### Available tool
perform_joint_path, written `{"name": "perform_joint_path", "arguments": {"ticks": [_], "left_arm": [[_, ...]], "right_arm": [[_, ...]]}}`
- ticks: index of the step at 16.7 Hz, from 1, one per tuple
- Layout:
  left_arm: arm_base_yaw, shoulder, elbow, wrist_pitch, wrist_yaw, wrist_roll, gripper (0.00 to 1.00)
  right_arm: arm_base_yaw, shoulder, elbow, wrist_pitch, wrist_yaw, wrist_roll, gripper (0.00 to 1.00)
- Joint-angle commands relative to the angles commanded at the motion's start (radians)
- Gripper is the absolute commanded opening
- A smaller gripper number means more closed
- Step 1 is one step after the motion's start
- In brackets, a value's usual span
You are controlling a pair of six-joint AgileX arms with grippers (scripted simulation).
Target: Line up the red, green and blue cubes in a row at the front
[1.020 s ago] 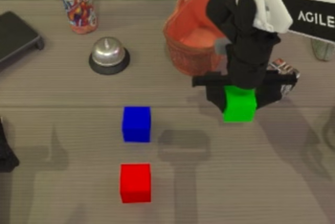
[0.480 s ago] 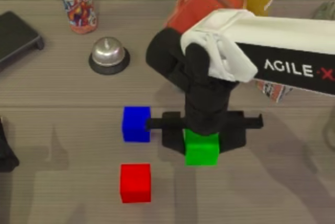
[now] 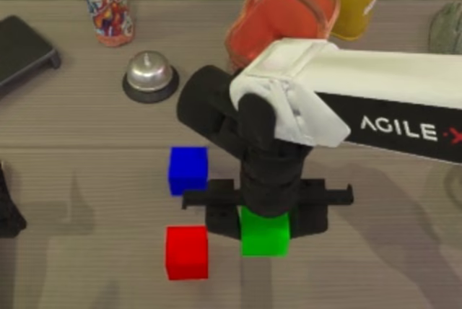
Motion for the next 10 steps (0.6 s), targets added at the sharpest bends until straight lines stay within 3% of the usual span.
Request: {"name": "perform_joint_path", "arguments": {"ticks": [10], "left_arm": [[0.0,0.0,0.0,0.0,0.0,0.0,1.0]], "right_arm": [[0.005,0.094,-0.151,0.246,0.002,0.002,0.0]]}}
